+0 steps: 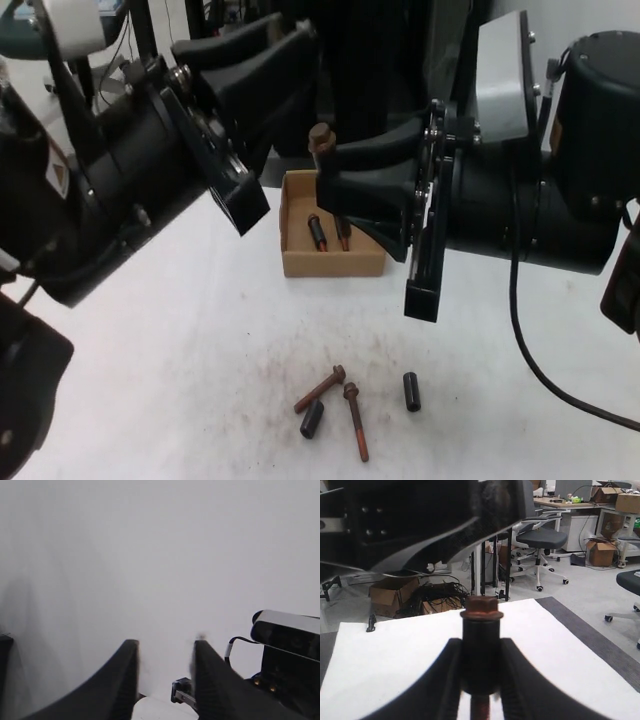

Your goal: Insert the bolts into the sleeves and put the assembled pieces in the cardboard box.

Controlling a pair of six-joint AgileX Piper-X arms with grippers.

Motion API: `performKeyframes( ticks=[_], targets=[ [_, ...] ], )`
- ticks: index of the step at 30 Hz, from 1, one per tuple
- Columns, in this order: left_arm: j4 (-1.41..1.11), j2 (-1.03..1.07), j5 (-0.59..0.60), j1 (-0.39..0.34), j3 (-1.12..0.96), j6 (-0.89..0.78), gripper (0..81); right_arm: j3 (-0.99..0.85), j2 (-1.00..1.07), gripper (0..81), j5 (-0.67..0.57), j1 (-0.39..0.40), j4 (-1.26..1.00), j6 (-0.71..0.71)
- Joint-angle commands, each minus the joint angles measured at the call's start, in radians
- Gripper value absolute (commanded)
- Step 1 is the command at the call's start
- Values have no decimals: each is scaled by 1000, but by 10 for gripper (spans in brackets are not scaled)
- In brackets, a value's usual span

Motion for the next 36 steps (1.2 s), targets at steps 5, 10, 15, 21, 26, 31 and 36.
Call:
performKeyframes(
  ticks=[5, 10, 15, 21, 26, 31, 36],
  targets=[
    [-11, -10, -249, 2, -6, -1, 338, 0, -4, 8, 49, 2, 33, 0],
    [-11, -18, -653, 2, -6, 192, 167, 0, -4, 8, 215, 2, 90, 35],
    [150, -62, -831, 2, -6, 423, 1, -17, 1, 8, 529, -1, 94, 228],
    [668, -108, -731, 2, -6, 246, 1, -188, 134, 8, 539, -38, 327, 269],
    [1038, -76, -458, 2, -4, 47, 1, -455, 372, 8, 484, -89, 595, 269],
    [1135, -31, -330, 2, 14, 42, 1, -757, 634, 8, 502, -118, 807, 269],
    [1144, -27, -290, 2, 23, 42, 1, -1024, 870, 8, 524, -140, 1005, 269]
  ],
)
